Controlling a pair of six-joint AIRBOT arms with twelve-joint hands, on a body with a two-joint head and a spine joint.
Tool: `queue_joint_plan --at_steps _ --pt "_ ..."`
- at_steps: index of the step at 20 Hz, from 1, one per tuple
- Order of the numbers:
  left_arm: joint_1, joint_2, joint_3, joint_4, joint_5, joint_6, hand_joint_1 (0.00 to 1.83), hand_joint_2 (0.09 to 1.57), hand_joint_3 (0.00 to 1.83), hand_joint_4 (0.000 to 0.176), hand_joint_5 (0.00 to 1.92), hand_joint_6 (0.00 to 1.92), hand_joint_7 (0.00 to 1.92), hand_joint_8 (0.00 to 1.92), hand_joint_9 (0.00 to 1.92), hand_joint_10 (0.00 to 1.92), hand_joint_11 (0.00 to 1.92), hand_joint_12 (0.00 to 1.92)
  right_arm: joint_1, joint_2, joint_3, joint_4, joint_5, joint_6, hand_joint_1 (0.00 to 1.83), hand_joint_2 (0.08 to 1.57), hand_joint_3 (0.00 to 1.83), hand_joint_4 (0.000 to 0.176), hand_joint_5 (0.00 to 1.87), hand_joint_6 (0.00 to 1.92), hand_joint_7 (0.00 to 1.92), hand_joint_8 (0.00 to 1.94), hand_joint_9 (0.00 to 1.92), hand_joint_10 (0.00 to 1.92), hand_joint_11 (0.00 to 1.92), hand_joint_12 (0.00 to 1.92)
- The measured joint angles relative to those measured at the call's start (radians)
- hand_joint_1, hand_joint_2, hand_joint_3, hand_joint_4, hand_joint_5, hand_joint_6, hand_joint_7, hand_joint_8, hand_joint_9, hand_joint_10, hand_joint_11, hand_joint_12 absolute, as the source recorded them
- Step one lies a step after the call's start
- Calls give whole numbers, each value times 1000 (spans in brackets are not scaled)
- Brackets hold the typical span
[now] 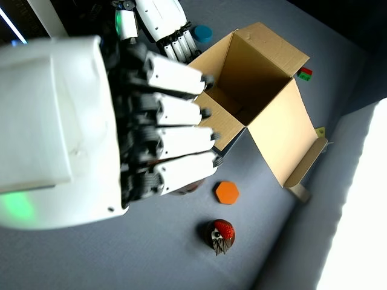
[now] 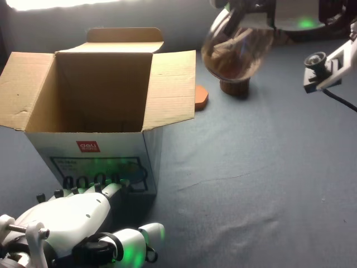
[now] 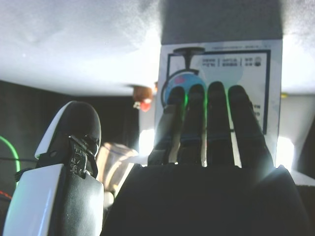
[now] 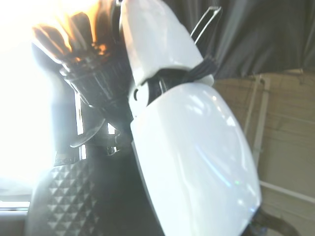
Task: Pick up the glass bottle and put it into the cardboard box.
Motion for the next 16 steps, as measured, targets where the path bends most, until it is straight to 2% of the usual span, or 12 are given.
queue_joint_plan --at_steps 8,12,16 --pt "0 0 0 0 0 0 87 1245 2 0 61 0 59 0 61 0 0 0 41 -64 0 -3 68 -5 1374 1129 0 0 841 1113 1061 920 837 1321 735 1521" --pt "0 -13 0 0 6 -8 86 1246 2 0 63 1 59 0 61 0 0 0 51 -148 18 -6 108 -4 1374 1128 0 0 842 1112 1062 917 839 1319 735 1518" --pt "0 -13 -13 0 -5 -8 76 1249 3 0 63 0 59 0 61 0 0 0 70 -235 62 -7 89 -6 1375 1128 0 0 843 1110 1064 917 840 1318 737 1516"
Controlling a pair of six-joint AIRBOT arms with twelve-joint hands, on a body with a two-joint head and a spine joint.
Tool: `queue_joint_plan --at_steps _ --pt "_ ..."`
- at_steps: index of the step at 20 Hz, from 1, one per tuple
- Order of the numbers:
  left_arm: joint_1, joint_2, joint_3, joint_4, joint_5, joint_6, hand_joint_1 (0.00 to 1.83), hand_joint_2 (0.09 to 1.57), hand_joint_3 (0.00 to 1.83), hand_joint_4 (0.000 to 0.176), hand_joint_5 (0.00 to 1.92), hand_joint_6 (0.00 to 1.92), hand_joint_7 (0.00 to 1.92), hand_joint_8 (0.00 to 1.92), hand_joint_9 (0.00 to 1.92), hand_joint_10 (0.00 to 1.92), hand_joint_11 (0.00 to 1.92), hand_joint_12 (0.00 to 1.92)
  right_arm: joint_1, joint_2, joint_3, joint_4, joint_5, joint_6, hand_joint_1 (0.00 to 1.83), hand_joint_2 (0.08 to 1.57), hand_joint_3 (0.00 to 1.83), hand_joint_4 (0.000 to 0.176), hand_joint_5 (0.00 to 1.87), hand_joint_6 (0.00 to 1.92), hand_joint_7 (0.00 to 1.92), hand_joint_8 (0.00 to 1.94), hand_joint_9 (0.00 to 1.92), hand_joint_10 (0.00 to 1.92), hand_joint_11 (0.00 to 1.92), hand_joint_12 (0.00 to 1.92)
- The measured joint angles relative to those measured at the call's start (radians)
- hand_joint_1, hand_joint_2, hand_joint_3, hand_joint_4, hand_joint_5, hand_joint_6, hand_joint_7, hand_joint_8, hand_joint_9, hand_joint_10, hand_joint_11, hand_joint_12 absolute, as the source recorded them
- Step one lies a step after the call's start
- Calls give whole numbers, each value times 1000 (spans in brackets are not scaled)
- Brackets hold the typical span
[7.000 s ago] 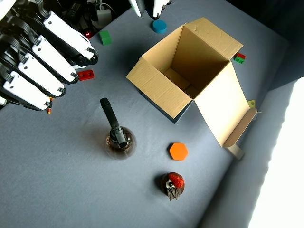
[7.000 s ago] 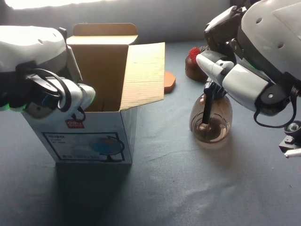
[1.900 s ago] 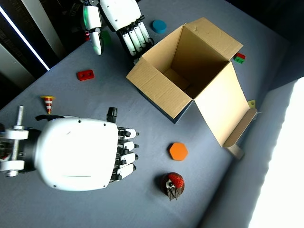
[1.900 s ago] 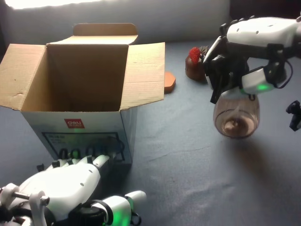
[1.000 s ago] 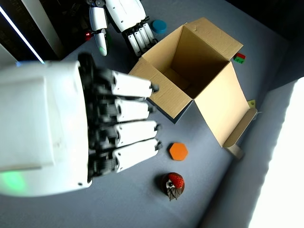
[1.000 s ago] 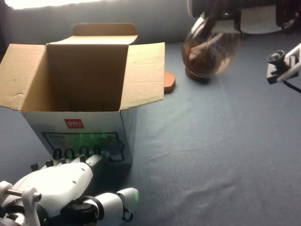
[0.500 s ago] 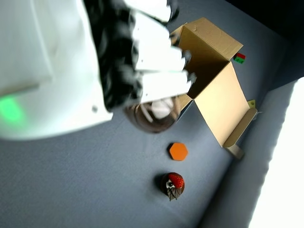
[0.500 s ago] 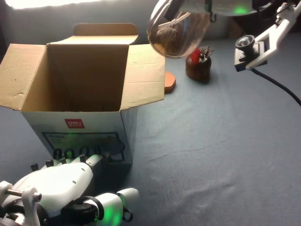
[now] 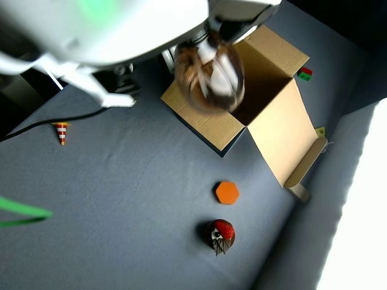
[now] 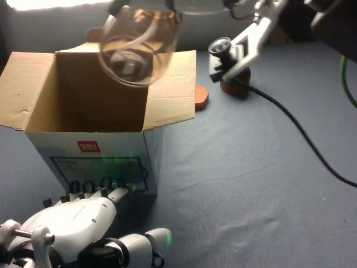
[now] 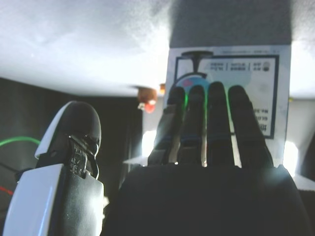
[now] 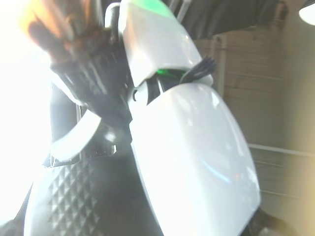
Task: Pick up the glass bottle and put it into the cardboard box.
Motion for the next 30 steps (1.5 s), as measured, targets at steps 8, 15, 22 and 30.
queue_joint_plan --at_steps 8,15,22,30 --pt "-32 -37 -8 -3 -18 0 76 1249 2 0 62 0 59 0 61 0 0 0 4 -159 115 3 -58 -70 1375 1127 0 0 850 1107 1063 915 840 1316 739 1515" --pt "-38 -88 -32 -6 -62 11 53 1255 4 0 62 0 59 0 58 0 0 0 3 -260 150 25 -103 -221 1375 1128 0 0 842 1107 1065 916 841 1316 739 1517" --pt "-29 -88 -30 -7 -71 12 50 1257 3 0 62 0 59 0 58 0 0 0 -21 -276 153 200 -283 -348 1375 1128 0 0 842 1108 1064 916 840 1316 743 1518" --pt "-24 -88 -30 -8 -71 8 54 1256 2 0 63 0 59 0 58 0 0 0 -42 -344 190 281 -311 -520 1375 1128 0 0 841 1109 1064 917 840 1317 747 1519"
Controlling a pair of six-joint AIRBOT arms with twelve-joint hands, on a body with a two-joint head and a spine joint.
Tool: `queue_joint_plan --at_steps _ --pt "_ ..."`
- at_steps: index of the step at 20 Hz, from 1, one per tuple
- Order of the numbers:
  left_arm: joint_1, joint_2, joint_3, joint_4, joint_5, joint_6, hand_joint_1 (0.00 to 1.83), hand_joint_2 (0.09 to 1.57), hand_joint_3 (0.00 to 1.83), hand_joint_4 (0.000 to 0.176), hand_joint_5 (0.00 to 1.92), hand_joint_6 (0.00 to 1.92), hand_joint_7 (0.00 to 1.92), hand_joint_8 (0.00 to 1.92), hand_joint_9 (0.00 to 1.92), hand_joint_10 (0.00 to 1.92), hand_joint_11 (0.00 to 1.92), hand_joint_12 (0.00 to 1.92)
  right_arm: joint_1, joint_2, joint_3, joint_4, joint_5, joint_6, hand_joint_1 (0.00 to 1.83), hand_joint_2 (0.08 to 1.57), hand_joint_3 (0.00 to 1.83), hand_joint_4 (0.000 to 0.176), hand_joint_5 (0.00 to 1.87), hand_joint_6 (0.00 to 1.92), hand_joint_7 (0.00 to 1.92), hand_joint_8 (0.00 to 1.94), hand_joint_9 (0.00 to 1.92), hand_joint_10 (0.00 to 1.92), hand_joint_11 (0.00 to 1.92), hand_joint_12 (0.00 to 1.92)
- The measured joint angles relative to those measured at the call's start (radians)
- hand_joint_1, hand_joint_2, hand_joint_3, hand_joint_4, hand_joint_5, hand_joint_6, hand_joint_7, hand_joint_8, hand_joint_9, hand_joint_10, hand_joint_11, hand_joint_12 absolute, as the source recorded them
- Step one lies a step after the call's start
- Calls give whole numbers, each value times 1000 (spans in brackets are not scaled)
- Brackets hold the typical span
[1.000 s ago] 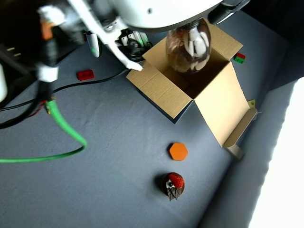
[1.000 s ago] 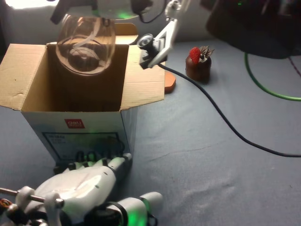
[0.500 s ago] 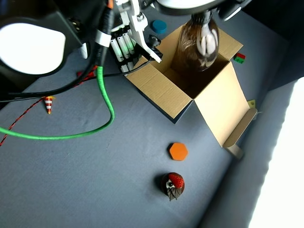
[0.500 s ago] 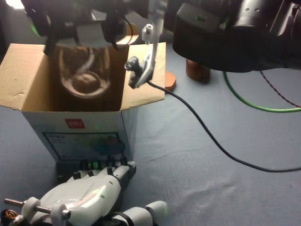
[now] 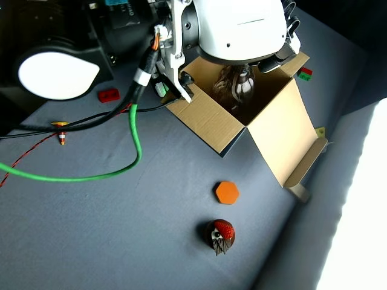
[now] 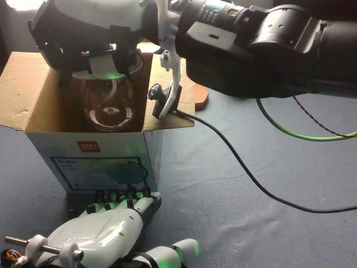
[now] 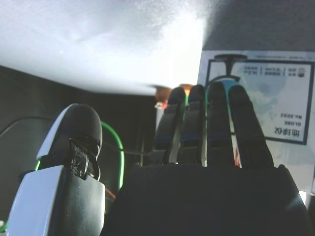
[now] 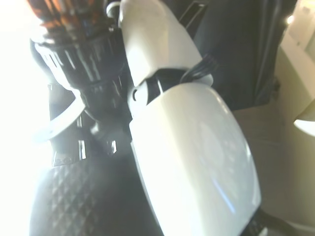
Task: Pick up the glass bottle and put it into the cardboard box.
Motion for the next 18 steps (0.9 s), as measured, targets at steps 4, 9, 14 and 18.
queue_joint_plan --at_steps 4,9,14,18 --pt "5 0 -1 3 0 -1 62 1255 1 0 64 1 59 0 58 0 0 0 -4 -11 17 4 -8 -23 1375 1128 0 0 842 1109 1066 916 839 1316 744 1514" --pt "12 0 -9 1 1 -3 63 1255 1 0 65 1 59 0 58 0 0 0 -4 -27 19 4 -8 -56 1375 1128 0 0 842 1109 1066 916 838 1316 747 1516" --pt "16 0 -9 4 -1 -5 63 1255 1 0 65 1 59 0 58 0 0 0 -4 -38 26 4 -10 -88 1239 1154 1 0 818 1227 989 1011 833 1060 671 1479" --pt "18 0 -12 2 -1 -6 63 1255 1 0 65 1 61 1 64 2 0 0 -18 -36 26 4 -24 -118 1051 1095 0 0 448 484 605 249 374 588 15 1469"
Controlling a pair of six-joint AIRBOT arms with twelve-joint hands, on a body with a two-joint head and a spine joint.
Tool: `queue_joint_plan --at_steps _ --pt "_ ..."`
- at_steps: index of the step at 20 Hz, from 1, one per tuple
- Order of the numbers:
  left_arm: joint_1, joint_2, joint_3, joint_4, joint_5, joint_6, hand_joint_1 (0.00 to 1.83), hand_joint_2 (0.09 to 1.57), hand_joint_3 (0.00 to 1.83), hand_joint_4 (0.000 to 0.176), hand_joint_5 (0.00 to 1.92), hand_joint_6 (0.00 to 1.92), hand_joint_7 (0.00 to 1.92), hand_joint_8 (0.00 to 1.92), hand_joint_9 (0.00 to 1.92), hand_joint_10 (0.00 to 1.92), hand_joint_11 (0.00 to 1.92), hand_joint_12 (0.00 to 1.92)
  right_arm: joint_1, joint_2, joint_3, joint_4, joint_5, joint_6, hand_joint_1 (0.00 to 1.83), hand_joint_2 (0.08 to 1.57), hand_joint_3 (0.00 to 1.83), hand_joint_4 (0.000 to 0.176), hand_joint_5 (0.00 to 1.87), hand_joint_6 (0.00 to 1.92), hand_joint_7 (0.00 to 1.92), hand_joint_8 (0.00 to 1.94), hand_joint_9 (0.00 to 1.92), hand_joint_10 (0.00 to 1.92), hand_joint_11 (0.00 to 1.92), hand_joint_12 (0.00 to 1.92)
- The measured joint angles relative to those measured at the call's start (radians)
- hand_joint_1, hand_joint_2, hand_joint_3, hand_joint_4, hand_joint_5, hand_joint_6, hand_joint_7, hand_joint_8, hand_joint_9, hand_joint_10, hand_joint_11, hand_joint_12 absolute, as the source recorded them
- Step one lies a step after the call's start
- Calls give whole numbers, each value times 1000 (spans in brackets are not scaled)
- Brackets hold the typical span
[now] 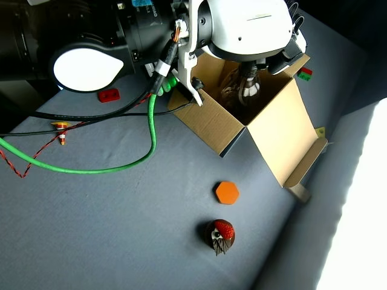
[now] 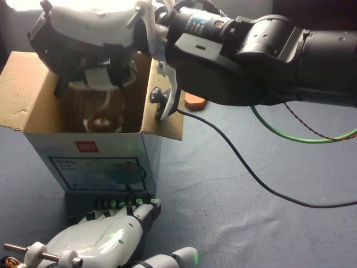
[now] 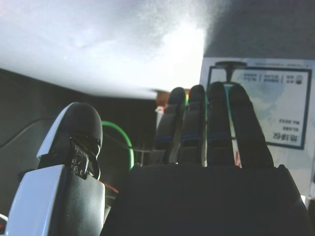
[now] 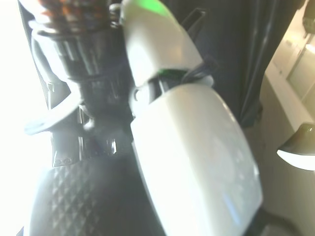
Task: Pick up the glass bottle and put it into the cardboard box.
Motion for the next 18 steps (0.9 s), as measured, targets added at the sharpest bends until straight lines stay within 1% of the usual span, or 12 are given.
queue_joint_plan --at_steps 1,3,5,8,10,12,13,14,15,16,18 --pt "0 0 -1 0 1 0 63 1255 1 0 65 1 61 1 64 2 0 0 0 1 0 0 0 0 1051 1052 0 0 438 366 592 130 339 516 2 1386" --pt "1 -4 -1 -2 -1 0 63 1255 1 0 65 1 62 1 64 2 0 0 0 3 0 0 2 -2 1049 1021 0 0 396 236 528 35 278 434 0 1212" --pt "1 -4 -1 0 -3 0 63 1255 1 0 65 1 62 1 64 2 0 0 0 6 0 -5 -2 -2 1032 1006 0 0 373 111 472 2 251 311 0 1098" --pt "4 -4 -1 0 -3 -2 65 1255 1 0 65 1 62 1 64 2 0 0 0 11 0 -12 -1 -2 1027 988 0 0 334 54 415 2 227 234 0 937" --pt "8 -4 -3 3 -5 -2 65 1255 0 0 65 1 62 1 64 2 0 0 0 19 0 -60 -7 27 1020 984 0 0 325 31 409 0 243 189 0 924" --pt "8 -4 -7 -1 -7 -2 65 1255 0 0 65 1 62 1 64 2 0 0 1 27 0 -142 -38 74 1010 981 0 0 323 25 407 0 246 176 0 924" --pt "9 -4 -7 0 -5 -2 65 1255 0 0 65 1 62 1 64 2 0 0 3 27 0 -152 -71 76 1010 981 0 0 322 24 407 0 247 174 0 924" --pt "13 -4 -7 3 -6 -2 65 1255 0 0 65 1 62 1 64 2 0 0 3 27 0 -155 -119 113 1009 981 0 0 322 24 407 0 247 174 0 924" --pt "13 -4 -8 2 -6 -2 65 1255 0 0 65 1 62 1 64 2 0 0 3 29 0 -155 -134 139 1009 981 0 0 322 23 407 0 248 173 0 924" --pt "14 -4 -8 -1 -7 -2 65 1255 0 0 65 1 62 1 64 2 0 0 5 33 0 -155 -152 201 1009 981 0 0 322 23 407 0 248 172 0 924" --pt "14 -5 -9 0 -10 -2 67 1255 0 0 65 0 62 0 64 1 0 0 20 40 2 -154 -154 263 1009 982 0 0 322 22 406 0 248 170 0 925"
